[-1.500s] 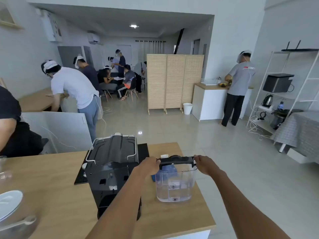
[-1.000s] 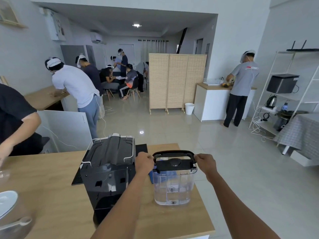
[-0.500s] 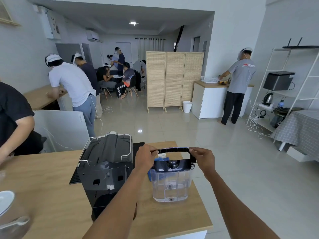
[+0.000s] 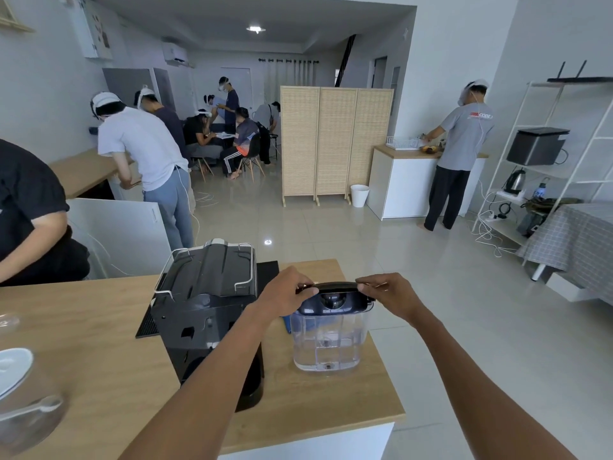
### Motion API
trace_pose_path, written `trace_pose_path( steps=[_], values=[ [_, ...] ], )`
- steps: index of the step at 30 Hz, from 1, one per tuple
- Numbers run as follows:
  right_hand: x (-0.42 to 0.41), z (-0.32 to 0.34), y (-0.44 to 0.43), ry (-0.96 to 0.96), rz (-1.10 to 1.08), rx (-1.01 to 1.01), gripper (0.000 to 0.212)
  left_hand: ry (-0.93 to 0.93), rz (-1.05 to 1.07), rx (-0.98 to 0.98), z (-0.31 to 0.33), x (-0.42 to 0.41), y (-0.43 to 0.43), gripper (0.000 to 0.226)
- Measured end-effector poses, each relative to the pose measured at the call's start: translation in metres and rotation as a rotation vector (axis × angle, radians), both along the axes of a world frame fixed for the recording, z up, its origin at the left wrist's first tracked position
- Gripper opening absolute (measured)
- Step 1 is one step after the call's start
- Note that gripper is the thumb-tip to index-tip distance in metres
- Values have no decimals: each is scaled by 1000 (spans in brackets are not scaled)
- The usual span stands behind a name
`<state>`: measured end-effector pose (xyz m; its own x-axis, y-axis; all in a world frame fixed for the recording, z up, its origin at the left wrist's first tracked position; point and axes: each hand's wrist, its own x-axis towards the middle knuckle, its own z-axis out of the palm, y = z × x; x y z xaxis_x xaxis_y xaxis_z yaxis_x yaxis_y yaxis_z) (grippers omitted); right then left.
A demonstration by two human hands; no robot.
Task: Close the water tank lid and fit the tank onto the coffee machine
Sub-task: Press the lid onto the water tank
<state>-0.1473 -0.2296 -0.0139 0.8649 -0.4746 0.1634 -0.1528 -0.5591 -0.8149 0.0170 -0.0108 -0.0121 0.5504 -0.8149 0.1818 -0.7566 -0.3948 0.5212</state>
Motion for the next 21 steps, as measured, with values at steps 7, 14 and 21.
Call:
trace_pose_path(
  steps=[7, 14, 21],
  values=[
    [-9, 3, 7, 61, 32, -113, 27, 21, -26, -16, -2, -10, 9, 22],
    [-13, -16, 17, -52, -51, -148, 31, -61, 110, -103, -14, -31, 14, 33],
    [-10, -38, 20, 25, -109, -267, 39, -214, 187, -59, -38, -42, 10, 37]
  ],
)
